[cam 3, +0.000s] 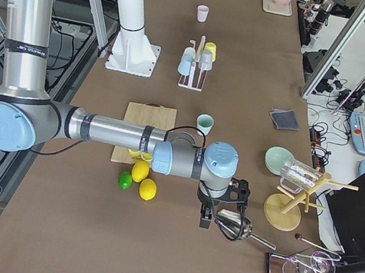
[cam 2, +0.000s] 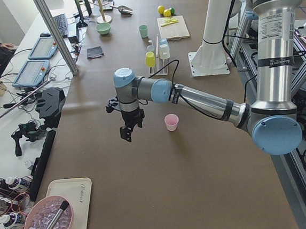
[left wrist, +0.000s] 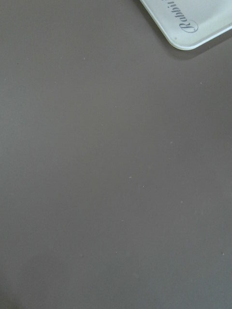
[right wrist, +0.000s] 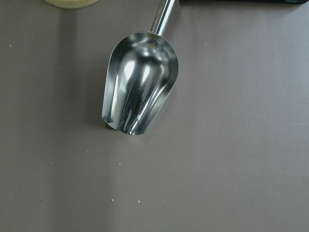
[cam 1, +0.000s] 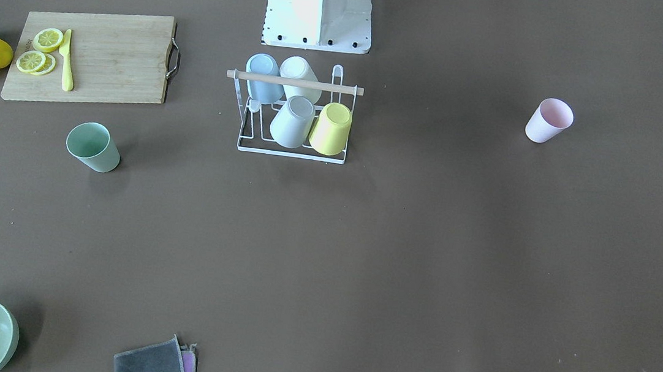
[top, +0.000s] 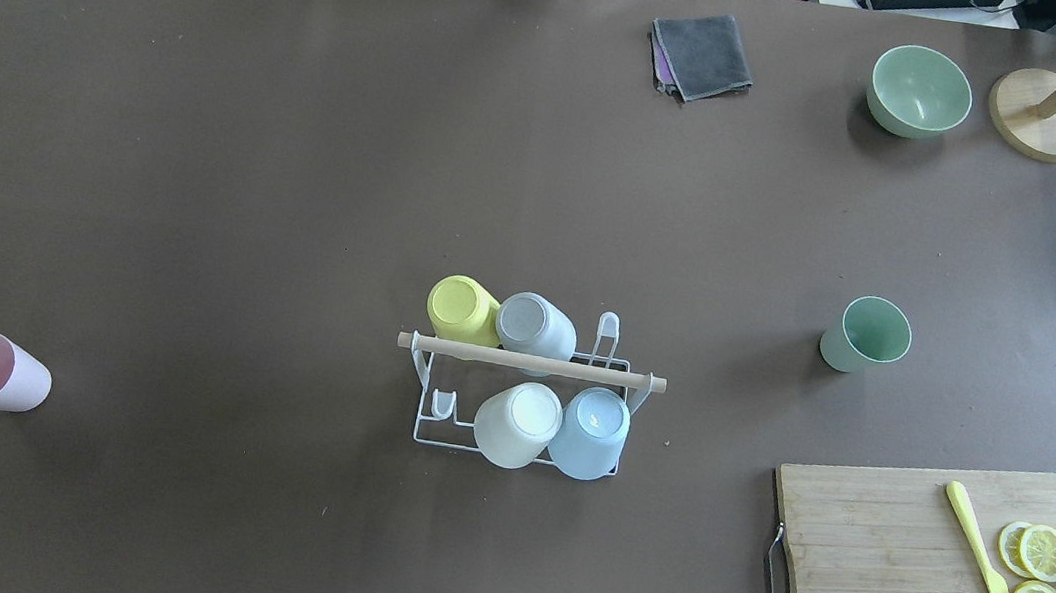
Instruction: Place cup on cup holder
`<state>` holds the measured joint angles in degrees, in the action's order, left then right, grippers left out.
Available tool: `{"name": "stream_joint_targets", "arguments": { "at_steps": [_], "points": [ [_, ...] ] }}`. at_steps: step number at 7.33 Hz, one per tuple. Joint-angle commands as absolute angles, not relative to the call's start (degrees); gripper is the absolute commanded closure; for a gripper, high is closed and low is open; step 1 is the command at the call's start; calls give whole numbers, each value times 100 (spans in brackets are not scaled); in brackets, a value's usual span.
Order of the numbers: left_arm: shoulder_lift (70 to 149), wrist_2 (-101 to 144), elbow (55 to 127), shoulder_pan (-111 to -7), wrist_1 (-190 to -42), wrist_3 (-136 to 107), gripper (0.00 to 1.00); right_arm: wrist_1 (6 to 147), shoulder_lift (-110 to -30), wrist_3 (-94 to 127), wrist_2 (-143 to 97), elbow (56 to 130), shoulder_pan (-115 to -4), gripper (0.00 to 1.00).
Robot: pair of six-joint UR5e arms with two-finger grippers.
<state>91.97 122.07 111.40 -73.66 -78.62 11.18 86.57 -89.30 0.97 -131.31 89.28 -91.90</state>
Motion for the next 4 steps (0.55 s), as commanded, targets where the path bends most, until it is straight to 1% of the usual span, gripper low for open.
{"name": "stream_joint_targets", "arguments": {
  "at_steps": [1,3,4],
  "points": [
    [9718,11744,11398,-6605,-6757,1195,2,8657,-8930,97,-13131,8930,-9193,0],
    [10779,10770,11426,-5962,-4817,1641,2,8657,-8930,97,-13131,8930,-9193,0],
    [10897,10471,11374,-5559,-4616,1652,2,8657,-8921,97,-13131,8930,-9185,0]
  ]
}}
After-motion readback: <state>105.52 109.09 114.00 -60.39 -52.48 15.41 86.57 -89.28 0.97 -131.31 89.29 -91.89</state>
